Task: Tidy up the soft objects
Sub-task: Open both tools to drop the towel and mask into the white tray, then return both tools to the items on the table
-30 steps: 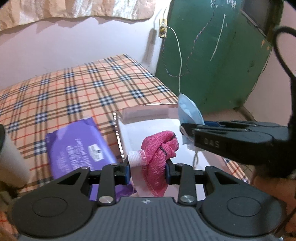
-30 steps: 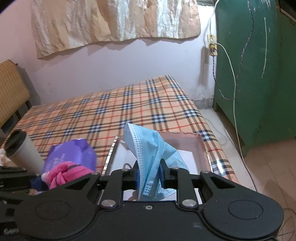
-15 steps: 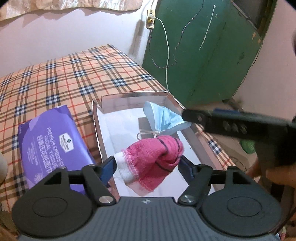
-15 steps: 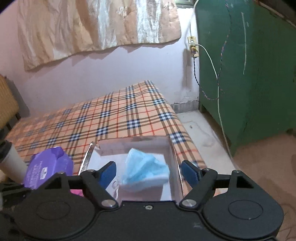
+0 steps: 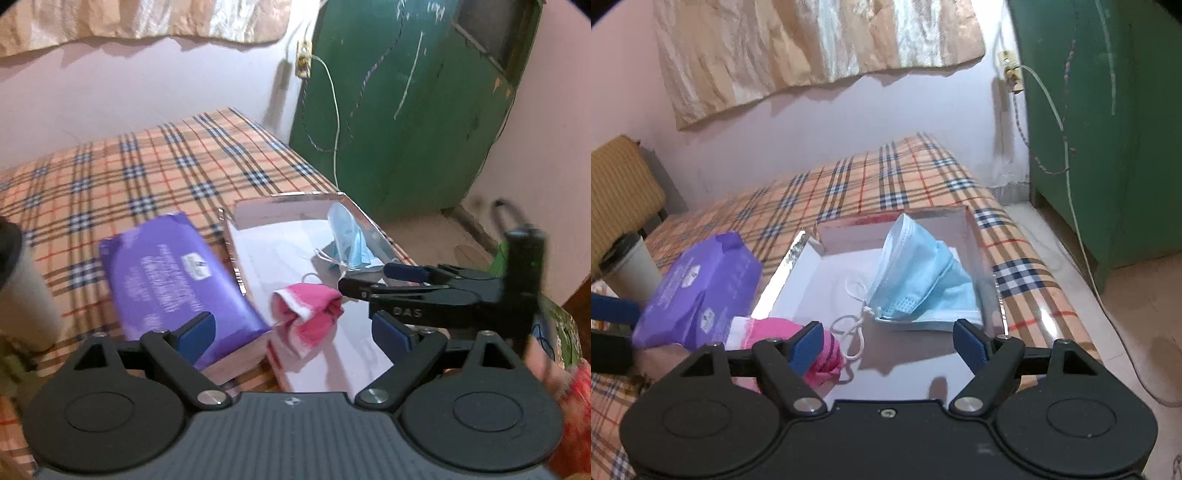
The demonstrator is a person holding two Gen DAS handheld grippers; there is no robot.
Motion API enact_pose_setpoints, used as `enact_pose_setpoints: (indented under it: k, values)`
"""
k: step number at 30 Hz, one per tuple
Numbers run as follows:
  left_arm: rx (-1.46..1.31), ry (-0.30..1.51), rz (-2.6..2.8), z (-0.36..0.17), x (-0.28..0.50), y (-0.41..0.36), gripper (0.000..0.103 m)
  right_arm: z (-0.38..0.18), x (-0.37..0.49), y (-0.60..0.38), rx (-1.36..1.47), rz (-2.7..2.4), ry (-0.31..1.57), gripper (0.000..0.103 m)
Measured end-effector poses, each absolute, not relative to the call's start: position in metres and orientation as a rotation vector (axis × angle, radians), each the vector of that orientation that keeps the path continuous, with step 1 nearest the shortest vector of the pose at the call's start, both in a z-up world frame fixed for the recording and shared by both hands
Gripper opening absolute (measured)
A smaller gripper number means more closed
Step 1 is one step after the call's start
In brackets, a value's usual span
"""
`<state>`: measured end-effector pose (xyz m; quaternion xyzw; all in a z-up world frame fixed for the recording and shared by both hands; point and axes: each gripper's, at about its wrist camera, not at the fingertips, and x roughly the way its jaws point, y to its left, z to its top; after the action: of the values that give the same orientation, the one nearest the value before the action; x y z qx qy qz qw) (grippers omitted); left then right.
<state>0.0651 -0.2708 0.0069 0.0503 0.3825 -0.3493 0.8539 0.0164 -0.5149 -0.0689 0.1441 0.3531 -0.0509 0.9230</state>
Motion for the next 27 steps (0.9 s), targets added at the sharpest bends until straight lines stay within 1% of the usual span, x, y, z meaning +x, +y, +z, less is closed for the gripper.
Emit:
enact_pose_setpoints:
  k: [4, 6, 11, 15, 17, 21, 27]
  values:
    - [0.083, 0.795, -0.707, 0.015, 0.060, -0.247, 0.094, -0.078, 0.029, -0.509, 0.187, -0.082, 0.689, 0.091]
    - [0.081, 0.788, -0.684, 0.017, 0.058, -0.236, 0.094, -0.077, 0.034, -0.508, 0.143, -0.062, 0.645, 0.090]
    - [0.071, 0.772, -0.631, 0.023, 0.056, -0.210, 0.094, -0.076, 0.058, -0.504, 0.057, -0.002, 0.609, 0.090]
    - [0.042, 0.770, -0.584, 0.026, 0.057, -0.192, 0.094, -0.073, 0.071, -0.507, 0.102, -0.007, 0.608, 0.090]
    - [0.037, 0.762, -0.565, 0.028, 0.056, -0.184, 0.094, -0.064, 0.066, -0.508, 0.127, -0.039, 0.582, 0.091]
    - [0.017, 0.762, -0.521, 0.028, 0.055, -0.168, 0.094, -0.038, 0.046, -0.488, 0.057, -0.114, 0.560, 0.091]
    - [0.005, 0.752, -0.428, 0.028, 0.051, -0.141, 0.094, 0.001, 0.029, -0.434, 0.055, -0.129, 0.603, 0.092]
